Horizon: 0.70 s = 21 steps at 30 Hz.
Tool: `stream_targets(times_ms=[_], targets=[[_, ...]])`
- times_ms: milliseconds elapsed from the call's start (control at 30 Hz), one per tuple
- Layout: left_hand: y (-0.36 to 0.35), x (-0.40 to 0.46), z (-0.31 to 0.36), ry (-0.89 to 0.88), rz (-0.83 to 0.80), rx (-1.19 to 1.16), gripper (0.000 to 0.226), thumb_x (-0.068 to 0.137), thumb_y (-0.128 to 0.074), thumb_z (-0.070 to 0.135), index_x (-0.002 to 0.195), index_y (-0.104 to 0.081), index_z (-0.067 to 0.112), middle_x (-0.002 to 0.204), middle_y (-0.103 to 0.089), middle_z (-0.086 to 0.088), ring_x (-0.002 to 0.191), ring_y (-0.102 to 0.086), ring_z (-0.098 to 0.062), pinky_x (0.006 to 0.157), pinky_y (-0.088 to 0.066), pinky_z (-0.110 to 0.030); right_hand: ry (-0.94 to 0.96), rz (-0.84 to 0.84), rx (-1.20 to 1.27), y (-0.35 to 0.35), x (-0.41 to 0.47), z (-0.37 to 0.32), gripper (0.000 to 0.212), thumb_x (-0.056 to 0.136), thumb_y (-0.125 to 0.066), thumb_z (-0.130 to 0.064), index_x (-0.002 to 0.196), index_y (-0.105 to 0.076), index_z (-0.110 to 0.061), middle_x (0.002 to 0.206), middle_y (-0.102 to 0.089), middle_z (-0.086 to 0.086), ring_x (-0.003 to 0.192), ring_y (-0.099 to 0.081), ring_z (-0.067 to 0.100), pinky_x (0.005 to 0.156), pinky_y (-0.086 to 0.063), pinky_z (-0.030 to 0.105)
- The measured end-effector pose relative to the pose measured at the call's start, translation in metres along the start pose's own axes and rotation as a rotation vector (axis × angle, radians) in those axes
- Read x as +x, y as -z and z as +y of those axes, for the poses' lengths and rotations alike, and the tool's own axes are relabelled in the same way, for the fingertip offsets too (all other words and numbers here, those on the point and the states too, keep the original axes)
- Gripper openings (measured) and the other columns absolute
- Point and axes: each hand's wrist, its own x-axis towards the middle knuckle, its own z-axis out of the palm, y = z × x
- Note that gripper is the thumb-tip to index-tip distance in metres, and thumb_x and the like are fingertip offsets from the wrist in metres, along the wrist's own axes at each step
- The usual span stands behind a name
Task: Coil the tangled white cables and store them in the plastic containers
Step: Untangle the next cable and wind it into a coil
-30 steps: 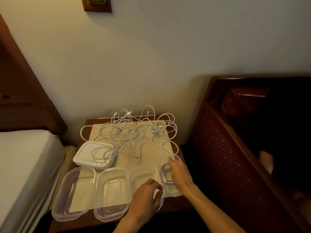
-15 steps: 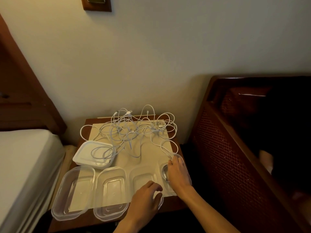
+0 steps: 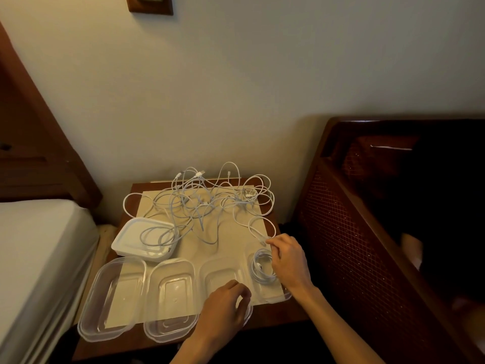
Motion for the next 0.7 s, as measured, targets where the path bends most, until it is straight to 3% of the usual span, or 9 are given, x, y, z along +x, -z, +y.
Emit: stream_targets(times_ms=[200, 333, 467, 600, 700], targets=[[0.009, 0.004, 0.0, -0.024, 0.061, 0.02, 0.013, 0.09, -0.052, 0.034, 0.095, -0.064, 0.031, 0.093, -0.061, 0.017, 0.071, -0.05, -0.004, 0.066, -0.034, -0.016, 0.029, 0.03, 0.054, -0.005, -0.006, -0.007, 0.024, 0.097, -0.053, -0.016, 0.111, -0.071, -0.02, 0.105, -0.064, -0.012, 0.101, -0.052, 0.001, 0.087, -0.048, 0.018], [0.04, 0.025, -0.002, -0.048, 0.217, 0.038, 0.009, 0.091, -0.055, 0.031, 0.094, -0.063, 0.031, 0.092, -0.061, 0.017, 0.064, -0.053, -0.005, 0.063, -0.044, -0.023, 0.087, 0.042, 0.146, -0.004, 0.01, -0.028, 0.023, 0.096, -0.053, -0.012, 0.106, -0.073, -0.019, 0.101, -0.064, -0.011, 0.097, -0.055, 0.002, 0.085, -0.049, 0.021], [0.088, 0.061, -0.011, -0.066, 0.427, 0.119, 0.024, 0.087, -0.06, 0.005, 0.101, -0.064, 0.024, 0.105, -0.061, 0.013, 0.076, -0.061, -0.008, 0.066, -0.05, -0.026, 0.146, -0.021, 0.173, -0.007, 0.047, -0.055, 0.024, 0.094, -0.053, -0.012, 0.103, -0.074, -0.019, 0.101, -0.066, -0.009, 0.093, -0.059, 0.005, 0.083, -0.052, 0.029], [0.13, 0.1, -0.035, -0.045, 0.382, 0.355, 0.045, 0.081, -0.064, -0.005, 0.115, -0.066, 0.024, 0.124, -0.059, 0.011, 0.103, -0.063, -0.014, 0.073, -0.055, -0.029, 0.169, -0.112, 0.086, -0.017, 0.09, -0.077, 0.031, 0.094, -0.048, -0.01, 0.116, -0.068, -0.017, 0.12, -0.065, -0.003, 0.113, -0.056, 0.012, 0.099, -0.046, 0.031], [0.144, 0.117, -0.056, -0.046, 0.272, 0.477, 0.049, 0.086, -0.067, 0.006, 0.127, -0.059, 0.03, 0.134, -0.054, 0.011, 0.115, -0.056, -0.015, 0.081, -0.053, -0.029, 0.125, -0.277, -0.058, -0.032, 0.111, -0.082, 0.054, 0.091, -0.046, 0.001, 0.142, -0.046, -0.017, 0.149, -0.043, 0.003, 0.137, -0.038, 0.021, 0.111, -0.033, 0.032]])
